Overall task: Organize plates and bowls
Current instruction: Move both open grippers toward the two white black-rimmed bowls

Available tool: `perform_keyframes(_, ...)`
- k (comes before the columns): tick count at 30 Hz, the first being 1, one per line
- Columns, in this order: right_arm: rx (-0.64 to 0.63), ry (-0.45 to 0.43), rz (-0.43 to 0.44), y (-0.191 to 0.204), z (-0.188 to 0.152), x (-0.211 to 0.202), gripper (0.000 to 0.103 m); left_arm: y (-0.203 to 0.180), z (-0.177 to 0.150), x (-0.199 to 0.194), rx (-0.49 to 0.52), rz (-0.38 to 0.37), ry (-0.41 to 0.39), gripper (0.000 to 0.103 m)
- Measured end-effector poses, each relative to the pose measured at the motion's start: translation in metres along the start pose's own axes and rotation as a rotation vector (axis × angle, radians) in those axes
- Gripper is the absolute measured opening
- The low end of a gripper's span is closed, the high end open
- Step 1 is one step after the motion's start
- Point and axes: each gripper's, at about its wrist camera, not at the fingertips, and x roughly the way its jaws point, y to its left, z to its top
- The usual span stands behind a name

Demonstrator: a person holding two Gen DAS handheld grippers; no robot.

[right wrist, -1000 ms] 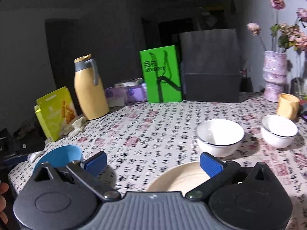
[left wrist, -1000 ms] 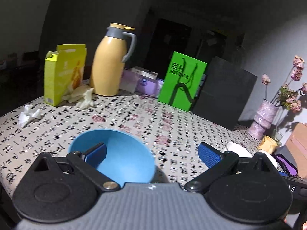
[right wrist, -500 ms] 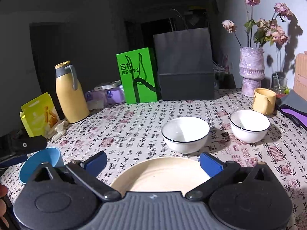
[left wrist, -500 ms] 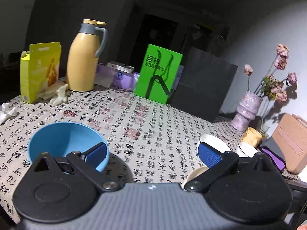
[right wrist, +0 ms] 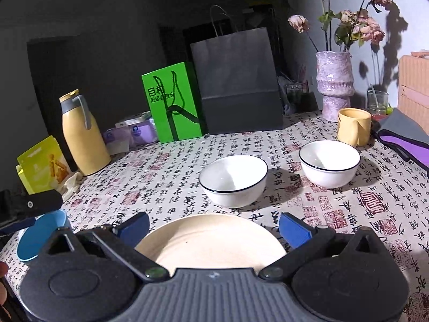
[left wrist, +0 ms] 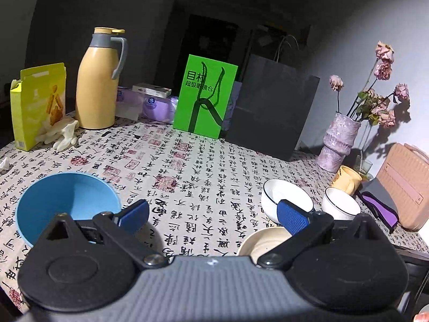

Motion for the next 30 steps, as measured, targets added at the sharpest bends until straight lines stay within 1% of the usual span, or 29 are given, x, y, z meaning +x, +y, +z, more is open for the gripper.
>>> perform_keyframes(8,0.021,0.006,-0.006,-0.015,0.001,0.003,0.103,-0.017,0.002,0.015,0.011,-0.015,0.038,0.103)
perform_keyframes(14,0.018,0.034,-0.019,-0.024,0.004,0.012,0.103,-0.027,0.002,0.029,0.014,-0.021,0.058,0.103)
perform_keyframes(24,-0.019,0.072,-0.012,-0.033,0.027,0.033,0.103,-0.036,0.012,0.057,-0.001,-0.014,0.091,0.103)
perform_keyframes(30,-0.068,0.091,-0.009,-0.030,0.043,0.044,0.103,-0.037,0.021,0.072,-0.021,-0.008,0.113,0.103)
